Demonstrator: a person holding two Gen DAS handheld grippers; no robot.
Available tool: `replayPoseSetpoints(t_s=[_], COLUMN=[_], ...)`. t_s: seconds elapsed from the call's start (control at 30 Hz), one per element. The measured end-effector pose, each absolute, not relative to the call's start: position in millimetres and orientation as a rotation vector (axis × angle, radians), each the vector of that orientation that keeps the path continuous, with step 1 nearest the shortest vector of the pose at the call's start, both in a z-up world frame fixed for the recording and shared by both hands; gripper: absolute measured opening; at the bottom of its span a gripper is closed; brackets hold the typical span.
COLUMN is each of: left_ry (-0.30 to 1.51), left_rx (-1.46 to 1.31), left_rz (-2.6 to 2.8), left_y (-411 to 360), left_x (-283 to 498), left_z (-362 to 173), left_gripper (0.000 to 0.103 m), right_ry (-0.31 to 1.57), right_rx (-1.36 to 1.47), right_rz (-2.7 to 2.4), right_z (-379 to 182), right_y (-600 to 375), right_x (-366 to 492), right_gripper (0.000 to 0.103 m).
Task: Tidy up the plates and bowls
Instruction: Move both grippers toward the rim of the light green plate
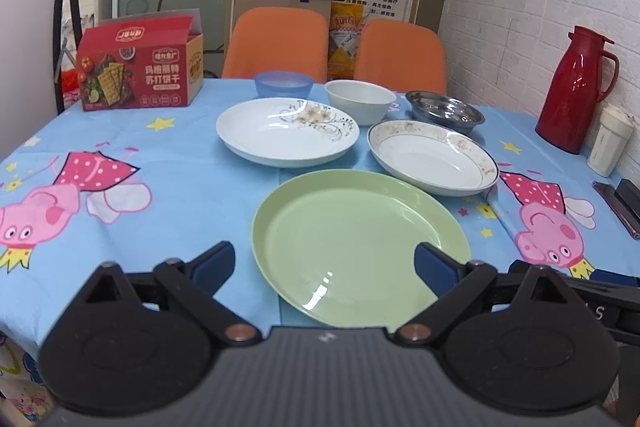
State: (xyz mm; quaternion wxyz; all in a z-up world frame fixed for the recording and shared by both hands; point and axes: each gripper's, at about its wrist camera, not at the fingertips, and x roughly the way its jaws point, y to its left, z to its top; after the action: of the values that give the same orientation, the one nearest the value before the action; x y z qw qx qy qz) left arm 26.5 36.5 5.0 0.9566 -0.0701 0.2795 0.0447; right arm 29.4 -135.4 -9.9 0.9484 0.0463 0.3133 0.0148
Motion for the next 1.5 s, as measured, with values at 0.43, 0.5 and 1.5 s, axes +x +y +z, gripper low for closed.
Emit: replayPoseSetpoints(t_s=[0.43,0.5,1.5], left_ry=[0.652,0.68,0.796], left_rx=[-0.157,-0.158,-0.103], left_rz=[0.155,0.167,0.104], left_y=[67,75,78], left_x=[65,76,117], left_z=[4,0,-34], left_gripper=[0.095,0.095,0.095], right_ry=[0.651,0.652,0.702], right_rx=[0.069,0.06,-0.078], right_rz=[0.141,0.179,0.396], right_z=[-2,-2,-38], right_y=[-114,-108,-65], right_x=[55,63,97], right_gripper=[0.103,0.103,0.103])
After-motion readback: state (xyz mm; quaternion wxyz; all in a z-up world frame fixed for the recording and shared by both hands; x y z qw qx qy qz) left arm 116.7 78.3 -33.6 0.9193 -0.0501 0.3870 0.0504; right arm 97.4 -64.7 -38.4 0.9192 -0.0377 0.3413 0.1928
